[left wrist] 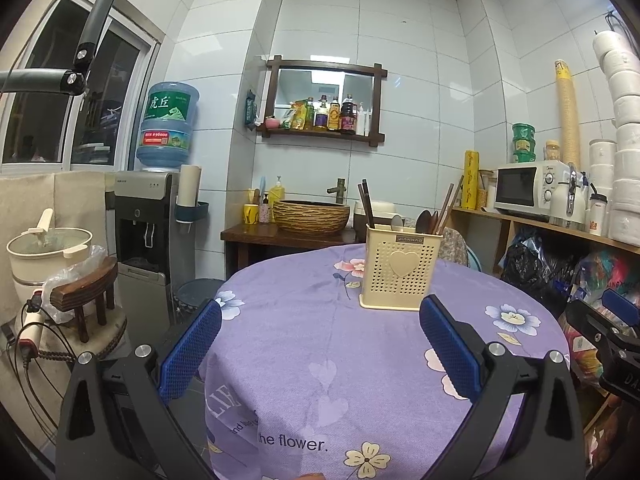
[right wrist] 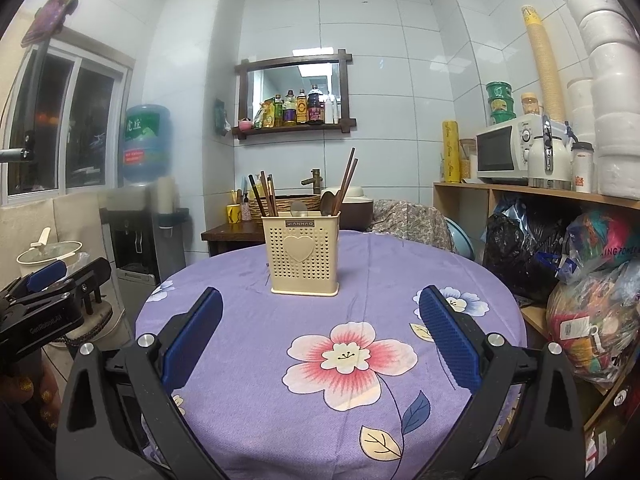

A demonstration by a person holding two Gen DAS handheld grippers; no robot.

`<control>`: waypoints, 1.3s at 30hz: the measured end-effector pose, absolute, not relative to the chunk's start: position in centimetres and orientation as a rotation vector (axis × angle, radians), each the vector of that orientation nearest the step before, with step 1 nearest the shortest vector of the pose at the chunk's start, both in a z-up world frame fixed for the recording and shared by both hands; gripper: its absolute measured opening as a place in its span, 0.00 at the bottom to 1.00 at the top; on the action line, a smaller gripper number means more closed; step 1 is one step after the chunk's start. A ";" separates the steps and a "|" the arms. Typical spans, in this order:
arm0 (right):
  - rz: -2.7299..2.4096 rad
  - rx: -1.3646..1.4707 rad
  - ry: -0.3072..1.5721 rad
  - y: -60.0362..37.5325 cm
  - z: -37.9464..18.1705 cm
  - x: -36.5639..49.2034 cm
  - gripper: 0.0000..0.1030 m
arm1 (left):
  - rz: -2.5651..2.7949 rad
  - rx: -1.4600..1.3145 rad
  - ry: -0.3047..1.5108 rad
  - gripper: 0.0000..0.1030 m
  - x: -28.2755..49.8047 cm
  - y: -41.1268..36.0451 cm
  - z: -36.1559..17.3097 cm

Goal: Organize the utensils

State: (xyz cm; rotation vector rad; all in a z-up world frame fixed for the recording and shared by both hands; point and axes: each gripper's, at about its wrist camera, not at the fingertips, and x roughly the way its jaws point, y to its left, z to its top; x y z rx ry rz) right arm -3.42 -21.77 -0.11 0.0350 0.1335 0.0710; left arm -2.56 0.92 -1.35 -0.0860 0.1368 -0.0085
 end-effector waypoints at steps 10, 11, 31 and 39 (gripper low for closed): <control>0.067 0.035 0.132 -21.8 -0.2 -3.4 0.94 | -0.005 -0.081 0.137 0.95 -2.6 1.0 -1.3; 0.067 0.035 0.132 -21.8 -0.2 -3.4 0.94 | -0.002 -0.080 0.136 0.95 -2.6 1.0 -1.3; 0.068 0.036 0.136 -21.8 -0.3 -3.4 0.94 | -0.014 -0.099 0.156 0.95 -2.4 1.1 -1.4; 0.068 0.036 0.137 -21.7 -0.3 -3.4 0.94 | -0.014 -0.096 0.153 0.95 -2.4 0.9 -1.4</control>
